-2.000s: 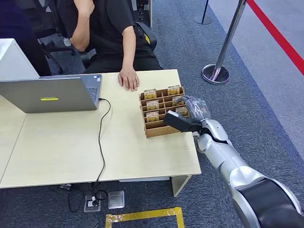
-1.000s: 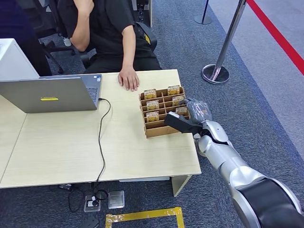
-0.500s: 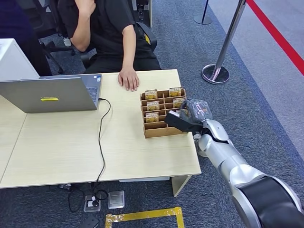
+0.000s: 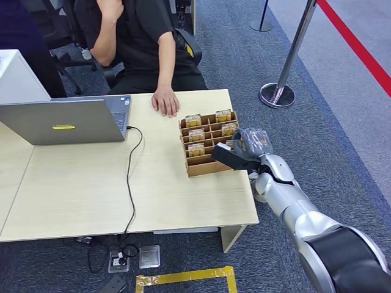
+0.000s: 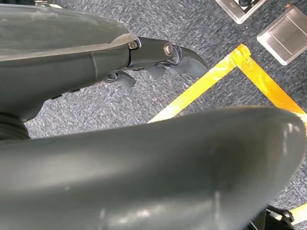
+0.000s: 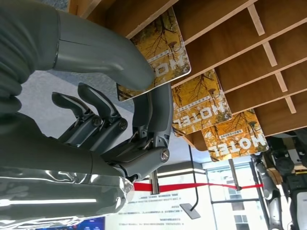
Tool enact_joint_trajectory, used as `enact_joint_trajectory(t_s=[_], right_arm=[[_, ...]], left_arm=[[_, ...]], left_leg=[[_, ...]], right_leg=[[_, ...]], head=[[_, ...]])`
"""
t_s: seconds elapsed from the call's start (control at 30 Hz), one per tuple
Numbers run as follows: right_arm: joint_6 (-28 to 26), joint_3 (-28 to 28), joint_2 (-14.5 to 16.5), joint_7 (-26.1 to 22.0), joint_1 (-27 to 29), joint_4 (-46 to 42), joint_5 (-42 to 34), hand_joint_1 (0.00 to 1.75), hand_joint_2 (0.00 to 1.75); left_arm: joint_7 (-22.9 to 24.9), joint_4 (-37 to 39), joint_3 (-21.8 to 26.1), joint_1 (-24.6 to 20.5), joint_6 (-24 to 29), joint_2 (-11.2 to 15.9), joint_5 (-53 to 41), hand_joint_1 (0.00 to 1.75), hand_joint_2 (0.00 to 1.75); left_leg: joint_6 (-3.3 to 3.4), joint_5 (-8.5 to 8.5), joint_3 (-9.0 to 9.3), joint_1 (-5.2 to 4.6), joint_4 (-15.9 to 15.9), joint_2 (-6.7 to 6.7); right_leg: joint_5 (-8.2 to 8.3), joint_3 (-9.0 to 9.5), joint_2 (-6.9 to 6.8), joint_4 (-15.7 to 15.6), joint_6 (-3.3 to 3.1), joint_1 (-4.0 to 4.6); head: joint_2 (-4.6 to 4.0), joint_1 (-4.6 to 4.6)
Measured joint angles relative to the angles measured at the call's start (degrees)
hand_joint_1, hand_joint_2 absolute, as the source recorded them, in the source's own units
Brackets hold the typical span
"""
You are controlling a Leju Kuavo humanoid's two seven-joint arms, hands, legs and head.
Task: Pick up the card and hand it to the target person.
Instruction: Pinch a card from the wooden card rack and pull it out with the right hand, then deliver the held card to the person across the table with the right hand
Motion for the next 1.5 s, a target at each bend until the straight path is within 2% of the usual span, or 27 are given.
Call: enact_joint_trajectory(t_s=[0.03,0.17,0.37,0.57,0.7,0.9,1.07,1.4,1.43,1.5], right_arm=[[0.0,0.0,0.0,-0.1,0.0,0.0,0.0,1.75,1.75],[-0.1,-0.3,0.0,-0.4,0.1,0.0,0.0,1.75,1.75],[-0.4,-1.4,-0.1,-2.0,0.1,0.0,-1.3,1.75,1.75],[-1.5,-3.4,0.0,-7.7,0.5,-1.4,-6.8,1.75,1.75],[-2.2,-5.3,0.2,-11.2,0.5,-6.0,-11.8,1.75,1.75],[-3.9,-6.8,0.3,-13.1,0.3,-15.2,-15.1,1.75,1.75],[-4.2,-7.1,0.8,-12.8,-1.6,-20.0,-15.7,1.75,1.75],[-6.3,-6.7,2.7,-13.5,-4.2,-18.1,-15.5,1.75,1.75],[-7.0,-6.6,3.1,-13.7,-4.3,-17.2,-15.4,1.40,1.75],[-8.1,-6.3,3.8,-14.1,-4.2,-15.6,-15.5,0.53,1.75]], left_arm=[[0.0,0.0,0.0,0.0,0.0,0.0,0.0,0.00,0.00],[0.1,0.0,0.0,0.0,0.4,0.0,-0.5,0.00,1.75],[0.6,0.0,-0.4,0.0,1.9,0.0,-1.3,0.00,1.75],[0.4,0.0,-0.4,0.0,2.3,0.0,-0.9,0.00,1.75],[0.4,0.0,-0.4,0.0,2.4,0.0,-0.9,0.00,1.75],[0.6,0.0,-0.4,-0.1,2.4,0.0,-0.9,0.00,1.75],[0.7,0.0,-0.6,-0.7,2.3,0.0,-1.3,0.00,1.75],[1.2,0.0,-1.0,-1.5,2.3,-0.2,-1.7,0.00,1.75],[1.2,0.0,-1.0,-1.5,2.5,-0.2,-1.8,0.00,1.75],[1.4,0.0,-1.0,-1.5,3.0,-0.3,-2.2,0.00,0.87]], left_leg=[[0.00,0.00,0.00,0.00,0.0,0.00],[0.00,0.00,0.00,0.00,0.0,0.00],[0.00,0.00,-0.01,0.00,0.0,0.00],[0.00,0.00,-0.03,0.00,0.0,-0.01],[0.00,0.00,-0.03,0.00,0.0,0.00],[0.00,0.00,-0.04,0.00,0.0,0.00],[0.00,0.01,-0.03,0.00,0.0,0.00],[0.01,0.01,-0.04,0.00,0.0,0.00],[0.01,0.01,-0.04,0.00,0.0,0.00],[0.01,0.01,-0.04,0.00,0.0,0.00]], right_leg=[[0.00,0.00,0.00,0.0,0.00,0.00],[0.00,0.00,0.00,0.0,0.00,0.00],[0.00,0.00,0.00,0.0,0.00,0.00],[0.00,-0.01,0.00,0.0,0.00,0.00],[0.00,-0.02,0.00,0.0,0.00,0.00],[0.00,-0.02,0.00,0.0,0.00,0.00],[0.00,-0.01,0.00,0.0,0.00,0.00],[0.01,-0.01,0.00,0.0,0.01,0.00],[0.01,-0.01,0.00,0.0,0.01,0.00],[0.01,-0.02,0.00,0.0,0.01,0.00]], head=[[-0.01,0.00],[0.00,-0.01],[0.00,-0.02],[0.01,0.01],[0.01,0.00],[0.01,-0.02],[0.00,0.01],[0.00,0.00],[0.00,-0.01],[0.00,-0.01]])
